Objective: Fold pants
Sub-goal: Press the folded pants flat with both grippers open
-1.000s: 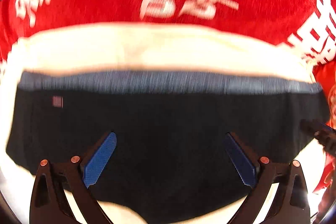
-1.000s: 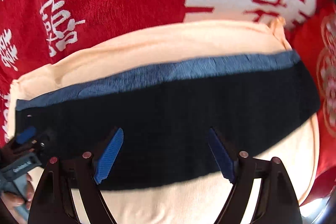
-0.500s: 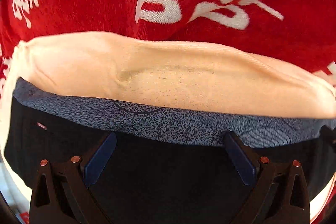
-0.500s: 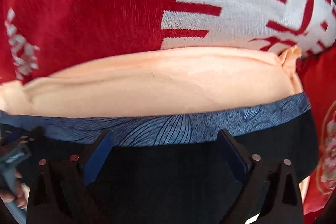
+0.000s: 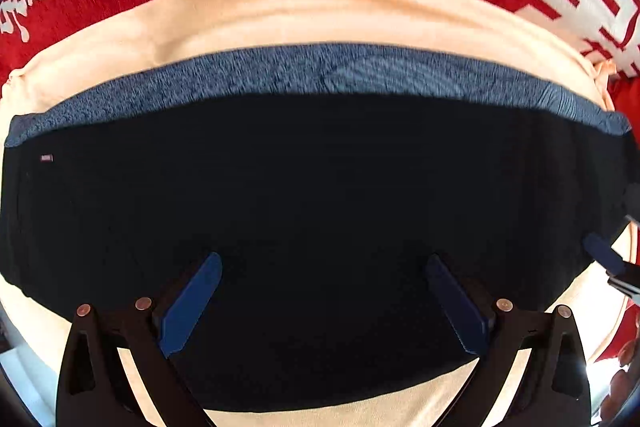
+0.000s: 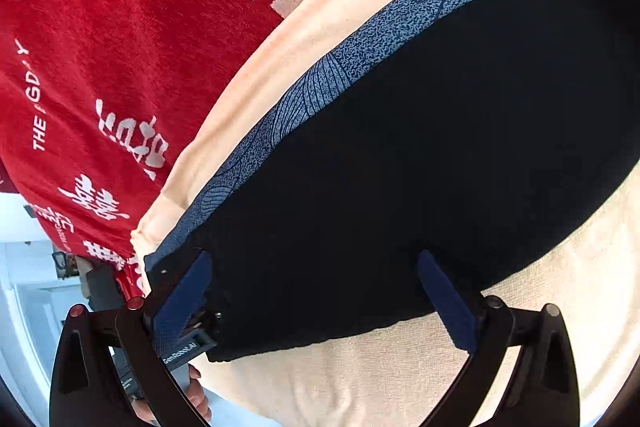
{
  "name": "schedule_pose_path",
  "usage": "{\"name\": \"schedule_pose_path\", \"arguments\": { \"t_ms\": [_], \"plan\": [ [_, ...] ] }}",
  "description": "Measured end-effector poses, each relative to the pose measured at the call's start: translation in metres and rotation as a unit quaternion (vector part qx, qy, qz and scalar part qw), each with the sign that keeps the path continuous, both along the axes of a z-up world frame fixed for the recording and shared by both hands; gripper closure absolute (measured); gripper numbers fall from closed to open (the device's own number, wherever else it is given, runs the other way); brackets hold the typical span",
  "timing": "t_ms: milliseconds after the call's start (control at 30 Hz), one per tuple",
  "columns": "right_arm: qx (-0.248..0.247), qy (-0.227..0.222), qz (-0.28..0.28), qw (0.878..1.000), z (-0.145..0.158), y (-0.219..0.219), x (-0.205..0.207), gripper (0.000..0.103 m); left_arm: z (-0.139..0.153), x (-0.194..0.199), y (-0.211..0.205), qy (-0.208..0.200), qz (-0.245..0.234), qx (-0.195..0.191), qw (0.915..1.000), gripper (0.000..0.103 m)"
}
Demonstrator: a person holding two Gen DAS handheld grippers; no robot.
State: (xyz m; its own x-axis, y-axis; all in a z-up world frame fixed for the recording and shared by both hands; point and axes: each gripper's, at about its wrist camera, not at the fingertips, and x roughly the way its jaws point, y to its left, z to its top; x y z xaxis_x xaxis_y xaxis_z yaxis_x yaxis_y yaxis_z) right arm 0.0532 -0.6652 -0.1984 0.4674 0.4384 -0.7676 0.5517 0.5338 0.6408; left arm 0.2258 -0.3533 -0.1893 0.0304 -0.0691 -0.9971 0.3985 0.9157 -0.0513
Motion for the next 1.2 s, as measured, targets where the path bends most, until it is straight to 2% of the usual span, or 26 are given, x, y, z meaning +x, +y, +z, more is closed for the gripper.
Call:
{"name": "schedule_pose_path", "arguments": {
  "t_ms": [233,567,833,1033,1200],
  "plan": [
    [-0.030,0.025,0.030,0.999,0.002,0.023,0.023,0.001,0.000,-0.023,-0.004,-0.003,-0.004,0.003,1.0000,0.000],
    [-0.098,0.056,0.097,0.989,0.000,0.047,0.038,0.001,0.001,-0.011,-0.001,-0.004,-0.003,0.002,1.0000,0.000],
    [-0.075,0.046,0.091,0.992,-0.004,0.041,0.035,0.000,-0.003,-0.010,-0.004,-0.006,-0.007,0.006,0.9999,0.000],
    [-0.062,0.004,0.046,0.997,-0.003,0.035,0.019,0.000,-0.003,-0.011,-0.006,-0.010,-0.010,0.011,0.9998,0.000],
    [-0.060,0.014,0.057,0.996,-0.001,0.033,0.024,0.000,-0.003,-0.012,-0.005,-0.012,-0.013,0.015,0.9997,0.000]
  ]
}}
